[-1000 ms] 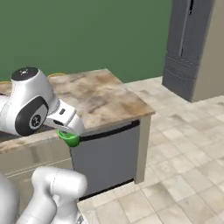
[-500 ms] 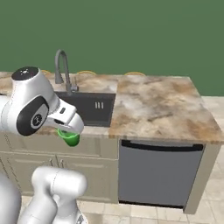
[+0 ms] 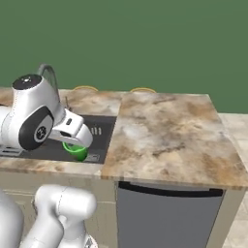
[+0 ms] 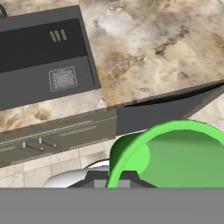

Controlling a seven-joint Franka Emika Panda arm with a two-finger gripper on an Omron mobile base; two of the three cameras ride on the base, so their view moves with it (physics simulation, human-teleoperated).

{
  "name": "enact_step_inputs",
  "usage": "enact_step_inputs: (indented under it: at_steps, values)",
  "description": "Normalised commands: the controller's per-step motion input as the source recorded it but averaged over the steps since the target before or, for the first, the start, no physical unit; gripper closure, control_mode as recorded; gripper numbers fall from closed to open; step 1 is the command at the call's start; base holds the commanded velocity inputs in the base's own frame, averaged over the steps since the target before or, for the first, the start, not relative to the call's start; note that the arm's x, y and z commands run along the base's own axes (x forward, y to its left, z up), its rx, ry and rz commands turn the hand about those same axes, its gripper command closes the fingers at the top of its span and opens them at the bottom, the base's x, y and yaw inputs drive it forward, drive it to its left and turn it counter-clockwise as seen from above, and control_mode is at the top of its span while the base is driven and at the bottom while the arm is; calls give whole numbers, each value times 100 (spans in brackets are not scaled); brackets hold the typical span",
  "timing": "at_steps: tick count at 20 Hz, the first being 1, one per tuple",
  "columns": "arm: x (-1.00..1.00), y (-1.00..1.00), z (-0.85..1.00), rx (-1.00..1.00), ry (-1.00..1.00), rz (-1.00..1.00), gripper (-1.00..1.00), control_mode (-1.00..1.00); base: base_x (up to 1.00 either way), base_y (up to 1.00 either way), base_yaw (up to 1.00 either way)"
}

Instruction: Pick the cup and bowl from the counter and place them on the counter next to the sink.

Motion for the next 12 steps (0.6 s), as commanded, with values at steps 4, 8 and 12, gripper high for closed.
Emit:
enact_step_inputs:
  at_steps: [4,8,12]
  values:
    - [0,0,0,0,0,0,100,100,91,-54,0]
    - [0,0,0,0,0,0,100,100,51,-44,0]
    - [0,0,0,0,0,0,100,100,3,-2,0]
